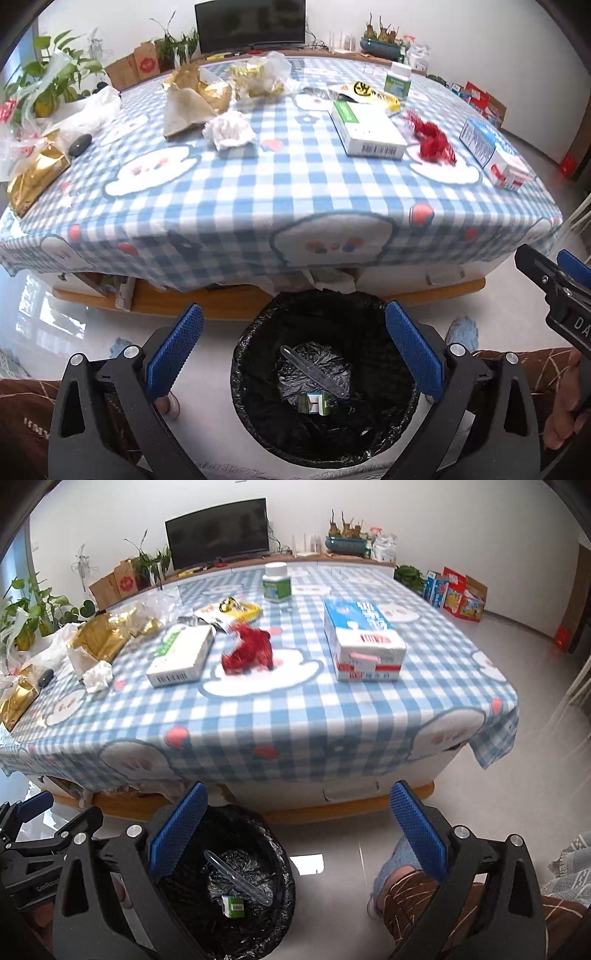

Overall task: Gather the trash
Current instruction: 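Move both tools back over the table toward the remaining trash, then grasp the crumpled white tissue with the left tool while the right tool grasps the red mesh net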

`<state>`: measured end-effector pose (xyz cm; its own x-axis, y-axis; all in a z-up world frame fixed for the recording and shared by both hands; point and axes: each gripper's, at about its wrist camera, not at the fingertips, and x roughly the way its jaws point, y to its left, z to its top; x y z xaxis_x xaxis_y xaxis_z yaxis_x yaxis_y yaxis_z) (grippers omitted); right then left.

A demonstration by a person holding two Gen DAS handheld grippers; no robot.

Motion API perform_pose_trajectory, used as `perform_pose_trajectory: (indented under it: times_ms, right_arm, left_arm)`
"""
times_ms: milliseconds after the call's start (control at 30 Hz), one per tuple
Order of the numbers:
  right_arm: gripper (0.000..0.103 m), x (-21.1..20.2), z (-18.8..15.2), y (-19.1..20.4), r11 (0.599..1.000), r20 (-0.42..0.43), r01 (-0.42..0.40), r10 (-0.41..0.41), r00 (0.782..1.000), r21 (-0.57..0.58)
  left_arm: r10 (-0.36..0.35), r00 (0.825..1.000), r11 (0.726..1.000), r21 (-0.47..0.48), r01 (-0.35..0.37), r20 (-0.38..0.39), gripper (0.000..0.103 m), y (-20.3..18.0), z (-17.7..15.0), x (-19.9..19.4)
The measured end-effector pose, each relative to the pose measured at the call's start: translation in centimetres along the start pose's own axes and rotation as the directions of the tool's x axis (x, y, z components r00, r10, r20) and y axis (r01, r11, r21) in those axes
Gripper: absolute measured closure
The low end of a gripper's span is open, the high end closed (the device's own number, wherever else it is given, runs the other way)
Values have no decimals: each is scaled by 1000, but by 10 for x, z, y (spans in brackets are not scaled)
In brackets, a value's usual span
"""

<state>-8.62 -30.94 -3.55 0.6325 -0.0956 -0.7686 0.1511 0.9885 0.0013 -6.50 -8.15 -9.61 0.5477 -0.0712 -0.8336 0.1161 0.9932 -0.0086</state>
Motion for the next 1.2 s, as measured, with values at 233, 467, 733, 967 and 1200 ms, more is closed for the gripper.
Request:
perform_pose_trajectory:
  times_ms: [233,467,733,967,1200]
  right_arm:
    - [8,-11,13,5,1000,36,-3,3,999,-7]
    - [8,-10,36,16,999,61,-16,18,998,-33]
    - [10,7,62,30,997,70,-39,44,997,-64]
    - [10,40,84,38,996,38,-45,48,998,-75]
    - [10,73,106,39,995,30,-11,14,999,-98]
  left_arm:
    - [1,999,999,-38,1,39,6,20,21,-25]
    - [15,999,999,-47,-12,49,7,34,41,-30]
    - [11,999,997,-82,-7,51,11,57,76,-15]
    - [29,998,994,-106,-23,52,8,73,104,9]
    - [34,998,995,-95,-29,47,6,79,131,34]
